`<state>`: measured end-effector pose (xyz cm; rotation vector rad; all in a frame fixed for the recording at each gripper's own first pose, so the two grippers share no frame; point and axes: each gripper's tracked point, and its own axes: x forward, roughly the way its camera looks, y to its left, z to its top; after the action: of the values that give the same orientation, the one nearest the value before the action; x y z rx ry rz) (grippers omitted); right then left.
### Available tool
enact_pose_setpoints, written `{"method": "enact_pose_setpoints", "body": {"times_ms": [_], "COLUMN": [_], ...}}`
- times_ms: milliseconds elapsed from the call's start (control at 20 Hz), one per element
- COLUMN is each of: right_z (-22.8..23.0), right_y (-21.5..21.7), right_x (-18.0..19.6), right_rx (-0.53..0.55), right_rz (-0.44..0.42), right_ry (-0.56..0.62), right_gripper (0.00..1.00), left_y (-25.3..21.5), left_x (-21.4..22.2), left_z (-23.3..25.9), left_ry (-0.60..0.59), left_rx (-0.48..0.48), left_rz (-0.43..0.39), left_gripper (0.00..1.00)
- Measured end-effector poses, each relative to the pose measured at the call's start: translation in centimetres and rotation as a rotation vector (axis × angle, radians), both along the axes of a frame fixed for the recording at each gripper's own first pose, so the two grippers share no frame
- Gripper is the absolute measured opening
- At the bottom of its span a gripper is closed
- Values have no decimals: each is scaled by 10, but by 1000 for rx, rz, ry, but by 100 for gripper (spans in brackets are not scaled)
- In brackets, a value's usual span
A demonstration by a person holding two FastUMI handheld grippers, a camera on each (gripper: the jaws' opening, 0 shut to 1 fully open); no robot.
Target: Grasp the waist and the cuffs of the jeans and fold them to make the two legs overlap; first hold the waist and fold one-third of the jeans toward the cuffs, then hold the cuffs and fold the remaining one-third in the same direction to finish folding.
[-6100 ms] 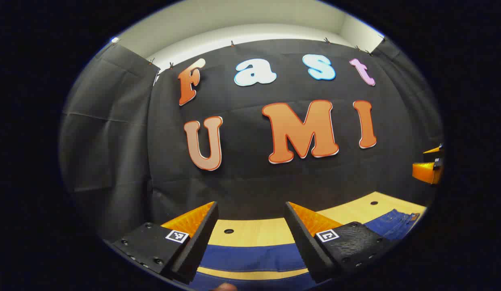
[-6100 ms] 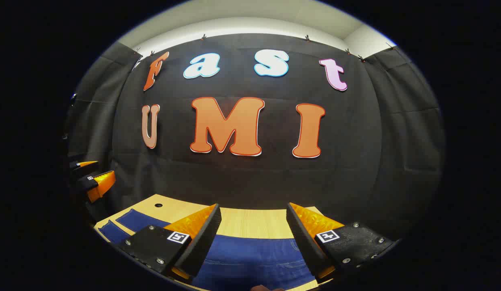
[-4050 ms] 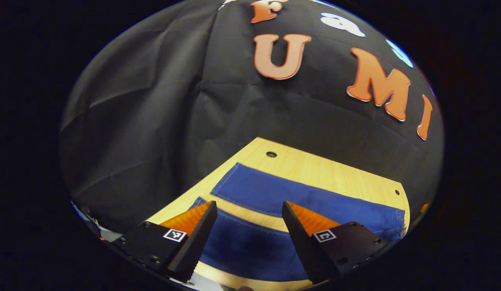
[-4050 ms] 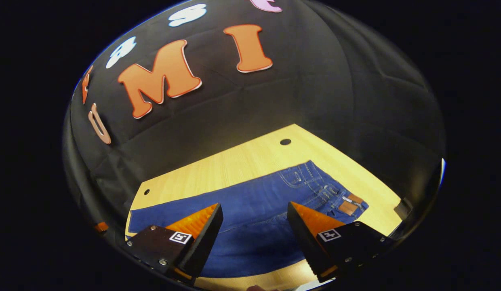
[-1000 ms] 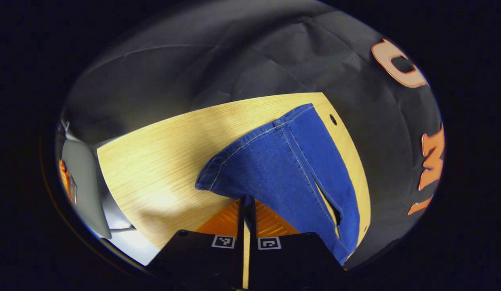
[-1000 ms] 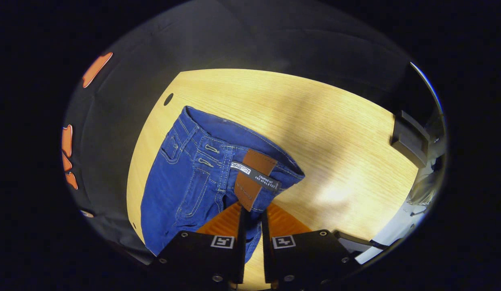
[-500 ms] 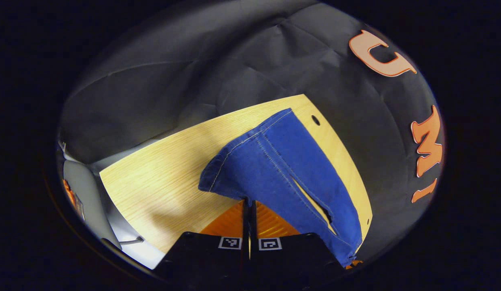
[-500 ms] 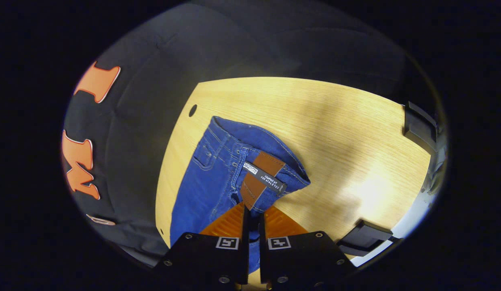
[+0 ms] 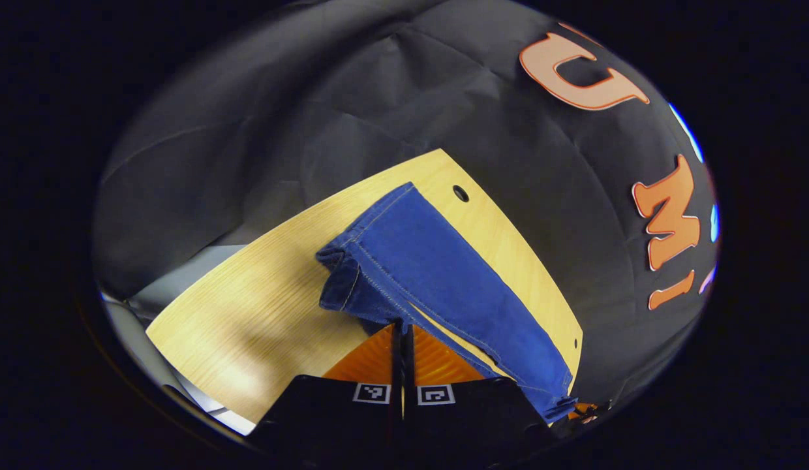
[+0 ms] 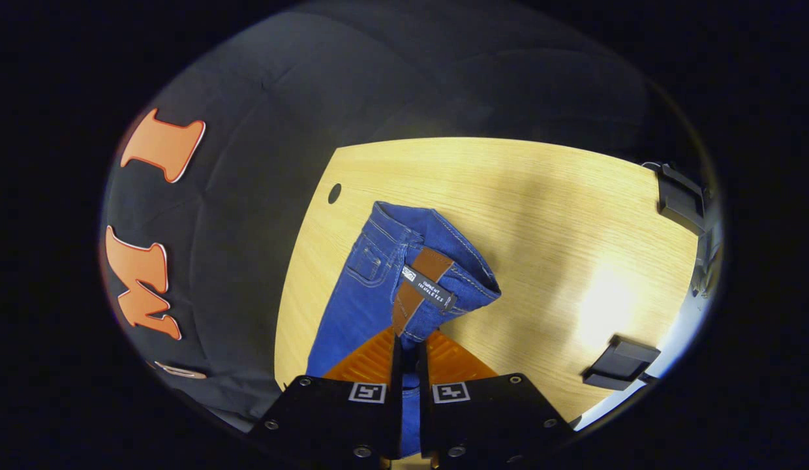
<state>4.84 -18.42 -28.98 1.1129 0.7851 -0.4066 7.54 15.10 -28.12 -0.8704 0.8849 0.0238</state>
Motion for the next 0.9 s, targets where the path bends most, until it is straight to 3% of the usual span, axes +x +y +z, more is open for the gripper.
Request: {"method": "enact_pose_setpoints", "body": {"times_ms": [400, 600, 900], "right_z": [43, 49, 29], "right_y": [8, 5, 0], "right_x": [34, 55, 101], "right_rx": [-29, -14, 56], "right_rz": [-92, -111, -87], "right_ry": [-23, -11, 36], "right_gripper": [12, 12, 12], "left_y": [10, 3, 9], "left_x": [67, 98, 127], "left_z": [5, 2, -8], "left_ry": [-3, 21, 86], "left_rx": [-81, -43, 28], "left_rz": [-69, -107, -87], "left_gripper": [1, 1, 1]}}
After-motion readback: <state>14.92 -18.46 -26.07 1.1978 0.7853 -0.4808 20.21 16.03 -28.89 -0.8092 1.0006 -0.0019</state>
